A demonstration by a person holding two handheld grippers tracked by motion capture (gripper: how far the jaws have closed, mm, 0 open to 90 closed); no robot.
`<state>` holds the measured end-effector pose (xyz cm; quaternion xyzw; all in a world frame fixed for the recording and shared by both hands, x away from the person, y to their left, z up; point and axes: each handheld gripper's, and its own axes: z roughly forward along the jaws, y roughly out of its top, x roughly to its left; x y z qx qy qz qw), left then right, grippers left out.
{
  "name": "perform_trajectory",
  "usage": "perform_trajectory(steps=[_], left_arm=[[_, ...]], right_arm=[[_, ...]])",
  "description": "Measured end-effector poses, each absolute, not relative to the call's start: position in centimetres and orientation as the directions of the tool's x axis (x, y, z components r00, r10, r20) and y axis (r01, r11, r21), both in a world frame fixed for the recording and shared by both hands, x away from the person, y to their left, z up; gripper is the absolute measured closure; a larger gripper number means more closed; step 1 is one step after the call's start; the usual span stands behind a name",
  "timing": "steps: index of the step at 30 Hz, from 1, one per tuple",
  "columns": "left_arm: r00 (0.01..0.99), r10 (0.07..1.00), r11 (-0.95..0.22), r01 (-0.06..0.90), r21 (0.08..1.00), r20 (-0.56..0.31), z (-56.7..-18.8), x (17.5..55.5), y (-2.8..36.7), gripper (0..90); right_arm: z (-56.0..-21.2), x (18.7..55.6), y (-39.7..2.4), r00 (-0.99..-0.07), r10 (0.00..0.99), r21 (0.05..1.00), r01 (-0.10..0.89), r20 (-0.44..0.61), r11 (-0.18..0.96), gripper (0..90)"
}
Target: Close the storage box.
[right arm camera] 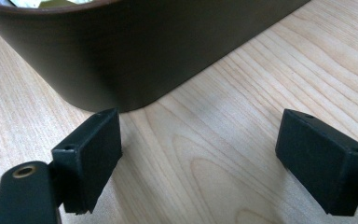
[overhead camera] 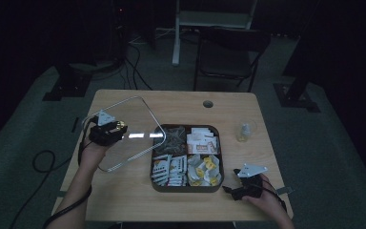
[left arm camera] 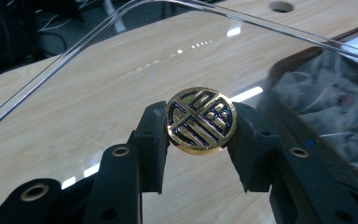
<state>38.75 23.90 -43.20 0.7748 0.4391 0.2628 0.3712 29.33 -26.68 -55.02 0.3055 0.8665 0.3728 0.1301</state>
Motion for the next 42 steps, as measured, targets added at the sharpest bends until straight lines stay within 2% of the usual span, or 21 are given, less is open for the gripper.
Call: perform_trajectory(steps=[21,22,32,42], left_arm=[[0.644,0.760,-0.428,0.399,0.811,0.084,-41.7,38.2,17.1,59.8],[0.677,0.732,-0.445,0.380,0.811,0.084,-41.6,37.9,15.8,59.8],[0.767,0.635,-0.503,0.317,0.804,0.094,-41.6,37.1,12.0,59.8],[0.826,0.556,-0.535,0.275,0.799,0.088,-42.4,36.7,9.1,59.7]], right_arm=[[-55.0,29.3,-26.7,-0.780,0.626,0.726,0.432,0.002,0.536,13.8],[-55.0,29.3,-26.7,-0.780,0.626,0.726,0.432,0.002,0.535,13.8],[-55.0,29.3,-26.7,-0.780,0.626,0.726,0.432,0.002,0.535,13.8],[-55.0,29.3,-26.7,-0.779,0.626,0.726,0.432,0.002,0.535,13.8]])
